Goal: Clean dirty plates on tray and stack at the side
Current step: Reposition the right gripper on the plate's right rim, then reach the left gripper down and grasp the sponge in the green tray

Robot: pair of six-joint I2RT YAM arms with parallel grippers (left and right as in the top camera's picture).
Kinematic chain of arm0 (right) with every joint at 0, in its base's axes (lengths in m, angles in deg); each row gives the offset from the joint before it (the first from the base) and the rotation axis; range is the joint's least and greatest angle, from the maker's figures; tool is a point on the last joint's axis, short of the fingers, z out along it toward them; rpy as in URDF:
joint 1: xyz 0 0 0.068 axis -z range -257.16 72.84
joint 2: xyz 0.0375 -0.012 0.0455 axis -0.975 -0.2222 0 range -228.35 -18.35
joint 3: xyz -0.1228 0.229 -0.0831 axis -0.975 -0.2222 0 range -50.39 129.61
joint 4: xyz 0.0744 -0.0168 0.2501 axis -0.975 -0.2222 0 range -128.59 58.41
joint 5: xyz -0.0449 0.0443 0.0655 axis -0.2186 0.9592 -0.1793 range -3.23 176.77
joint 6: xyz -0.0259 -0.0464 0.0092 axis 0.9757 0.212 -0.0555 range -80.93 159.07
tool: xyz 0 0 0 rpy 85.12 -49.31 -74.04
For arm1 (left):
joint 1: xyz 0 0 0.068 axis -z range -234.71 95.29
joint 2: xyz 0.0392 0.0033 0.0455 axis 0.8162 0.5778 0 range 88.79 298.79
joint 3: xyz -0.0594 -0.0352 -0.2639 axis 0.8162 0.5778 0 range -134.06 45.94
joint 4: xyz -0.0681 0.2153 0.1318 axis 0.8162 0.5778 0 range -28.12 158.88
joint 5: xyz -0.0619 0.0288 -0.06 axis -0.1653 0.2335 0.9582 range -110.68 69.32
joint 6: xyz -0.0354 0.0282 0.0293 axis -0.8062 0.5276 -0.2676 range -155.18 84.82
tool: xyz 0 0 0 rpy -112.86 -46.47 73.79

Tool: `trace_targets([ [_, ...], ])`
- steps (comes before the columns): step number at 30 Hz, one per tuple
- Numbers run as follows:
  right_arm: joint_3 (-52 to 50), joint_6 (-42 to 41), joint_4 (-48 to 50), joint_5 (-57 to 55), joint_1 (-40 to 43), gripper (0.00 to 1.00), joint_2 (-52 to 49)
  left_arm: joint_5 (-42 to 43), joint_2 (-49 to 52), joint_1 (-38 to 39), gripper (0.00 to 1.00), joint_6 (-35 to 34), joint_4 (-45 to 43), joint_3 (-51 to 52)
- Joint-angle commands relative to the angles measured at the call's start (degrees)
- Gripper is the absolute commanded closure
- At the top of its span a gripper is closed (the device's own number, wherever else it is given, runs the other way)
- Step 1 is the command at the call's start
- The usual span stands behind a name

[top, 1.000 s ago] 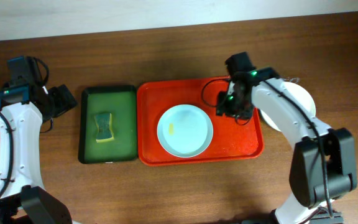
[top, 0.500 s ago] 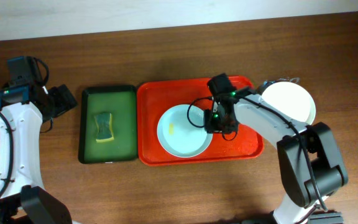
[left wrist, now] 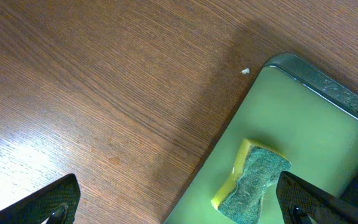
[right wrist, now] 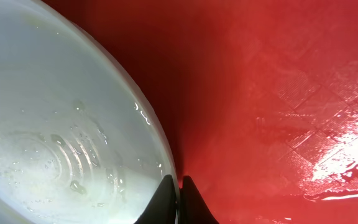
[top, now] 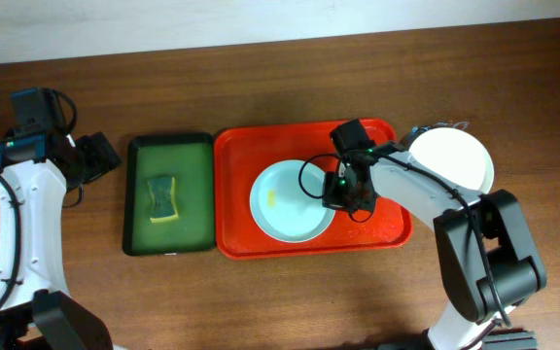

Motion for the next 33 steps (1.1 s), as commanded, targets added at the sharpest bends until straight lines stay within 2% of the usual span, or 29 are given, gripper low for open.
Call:
trace_targets([
  [1,0.2,-1.4,0.1,-1.6,2.1,0.96,-0.4,0.4,-0.6,-0.3,0.01,-0.5,-0.1,-0.5],
  [5,0.5,2.7,-1.1,-0.9,3.7,0.96,-0.3,0.4,-0.6,-0.3,0.01,-0.5,-0.1,-0.5],
  [14,0.7,2.8,-3.7,-0.7,3.9,0.92,-0.3,0.4,-0.6,-0.3,0.01,-0.6,-2.7,-0.5],
  [15,0.7,2.8,-3.9,-0.7,3.9,0.92,-0.3,2.6,-0.6,-0.3,0.01,-0.5,-1.1,-0.5],
  [17,0.7,2.9,-3.9,-0.7,3.9,0.92,-0.3,10.8,-0.5,-0.3,0.01,-0.5,8.0,-0.4],
  [19,0.7,5.0,-3.9,-0.7,3.9,0.91,-0.3,17.0,-0.5,0.2,0.0,3.0,11.9,0.2],
  [21,0.7,5.2,-3.9,-0.7,3.9,0.91,-0.3,17.5,-0.4,2.5,0.07,7.6,12.7,1.9],
  [24,0.7,5.3,-3.8,-0.7,3.9,0.9,-0.3,14.8,-0.3,7.9,0.08,7.7,11.3,5.7],
  [26,0.7,5.3,-3.9,-0.7,3.9,0.9,-0.3,12.6,-0.2,12.9,0.26,7.7,6.4,10.0],
  [28,0.7,5.3,-4.0,-0.7,3.9,0.89,-0.3,7.8,-0.1,14.9,0.3,6.2,2.5,12.9],
  [30,0.7,5.2,-4.0,-0.7,3.8,0.89,-0.3,6.8,-0.1,15.1,0.39,5.7,-0.4,14.5],
  [33,0.7,5.2,-4.0,-0.7,3.8,0.89,-0.3,3.2,-0.1,15.0,0.4,4.6,-5.0,17.0],
])
